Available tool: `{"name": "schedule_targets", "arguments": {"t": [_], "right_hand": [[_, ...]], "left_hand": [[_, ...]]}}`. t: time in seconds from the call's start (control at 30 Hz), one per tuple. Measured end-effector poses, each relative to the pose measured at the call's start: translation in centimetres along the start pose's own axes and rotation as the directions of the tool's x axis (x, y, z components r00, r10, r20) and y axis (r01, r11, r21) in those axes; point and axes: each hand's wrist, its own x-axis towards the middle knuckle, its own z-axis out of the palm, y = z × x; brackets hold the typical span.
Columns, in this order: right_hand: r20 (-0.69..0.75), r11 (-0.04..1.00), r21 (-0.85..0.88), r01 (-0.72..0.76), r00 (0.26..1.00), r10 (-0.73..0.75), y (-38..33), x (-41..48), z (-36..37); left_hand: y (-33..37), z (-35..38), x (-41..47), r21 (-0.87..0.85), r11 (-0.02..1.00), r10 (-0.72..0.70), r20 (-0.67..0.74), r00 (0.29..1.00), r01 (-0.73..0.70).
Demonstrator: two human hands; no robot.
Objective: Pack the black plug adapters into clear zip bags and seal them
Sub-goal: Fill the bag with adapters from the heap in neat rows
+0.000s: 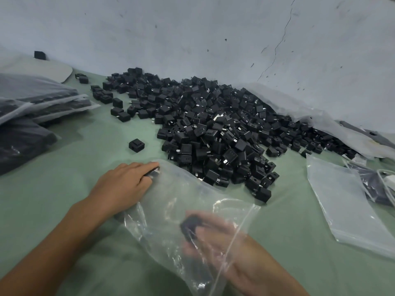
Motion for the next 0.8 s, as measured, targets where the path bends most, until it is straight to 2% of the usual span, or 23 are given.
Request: {"name": "schedule_targets", "arguments": {"t": [0.13, 0.23, 0.37, 0.47, 0.5, 0.6, 0.7, 0.8], "right_hand": [[-0.227, 0.997, -0.05, 0.057, 0.972, -0.067, -0.1, 6.3, 2.1], [-0.25, 0.964, -0.199, 0.175, 0.942, -0.223, -0.6, 9.2, 3.2], [-0.272, 0.829, -0.509, 0.231, 0.871, -0.41, 0.0, 11.5, 3.5], [-0.269, 0.632, -0.745, 0.215, 0.77, -0.579, 1.4, 12.6, 3.2], [-0.275, 0.595, -0.782, 0.188, 0.752, -0.599, 1.6, 13.0, 2.9], [-0.268, 0.605, -0.763, 0.228, 0.74, -0.617, 2.0, 13.8, 2.7], [-0.268, 0.528, -0.815, 0.239, 0.654, -0.708, 2.1, 14.1, 3.0], [-0.334, 0.517, -0.849, 0.112, 0.645, -0.687, 2.2, 14.3, 3.7]], "left_hand": [[-0.1, 0.0, 0.1, -0.014, 1.0, 0.011, 0.001, 1.0, -0.011], [-0.2, 0.1, 0.1, -0.007, 1.0, 0.017, -0.006, 1.0, -0.017], [-0.3, 0.2, 0.1, -0.012, 1.0, 0.024, -0.014, 1.0, -0.024], [-0.3, 0.2, 0.2, -0.016, 1.0, 0.019, -0.01, 1.0, -0.019], [-0.2, 0.2, 0.2, -0.016, 1.0, 0.017, -0.008, 1.0, -0.017], [-0.2, 0.1, 0.2, -0.017, 1.0, 0.01, -0.004, 1.0, -0.01], [-0.2, 0.1, 0.0, -0.02, 1.0, 0.013, -0.002, 1.0, -0.013], [-0.2, 0.0, 0.1, -0.021, 1.0, 0.012, -0.001, 1.0, -0.012]]}}
